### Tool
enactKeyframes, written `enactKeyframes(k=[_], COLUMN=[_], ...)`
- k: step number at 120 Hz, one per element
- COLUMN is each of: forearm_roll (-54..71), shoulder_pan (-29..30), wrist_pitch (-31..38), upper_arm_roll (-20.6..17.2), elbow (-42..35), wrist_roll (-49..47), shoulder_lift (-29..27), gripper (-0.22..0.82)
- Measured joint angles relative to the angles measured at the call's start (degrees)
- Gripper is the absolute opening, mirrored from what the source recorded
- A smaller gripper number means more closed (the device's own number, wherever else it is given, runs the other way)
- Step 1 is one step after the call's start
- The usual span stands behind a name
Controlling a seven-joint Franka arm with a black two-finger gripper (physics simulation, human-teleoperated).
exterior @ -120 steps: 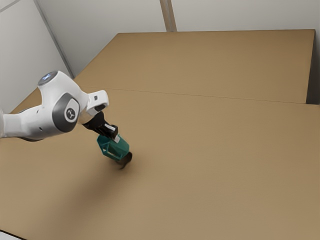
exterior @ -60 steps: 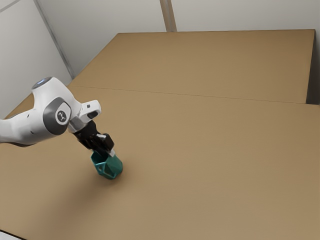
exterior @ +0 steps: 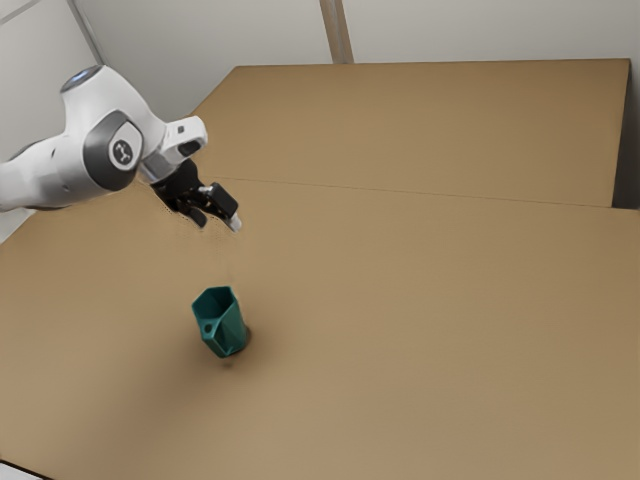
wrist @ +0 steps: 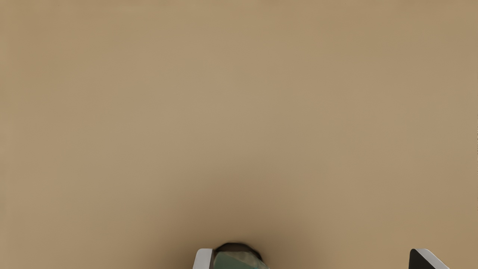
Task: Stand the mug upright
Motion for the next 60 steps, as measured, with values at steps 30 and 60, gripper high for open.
enactKeyframes(k=[30, 60], forearm_roll=[5.9, 9.6], shoulder_pan=[0.5, 5.3], wrist_pitch=[-14.2, -19.5], upper_arm_roll=[-0.6, -6.4], elbow=[18.9, 22.3], wrist_roll=[0.0, 0.1], shoulder_lift=[6.1, 6.5], gripper=[0.59, 0.6])
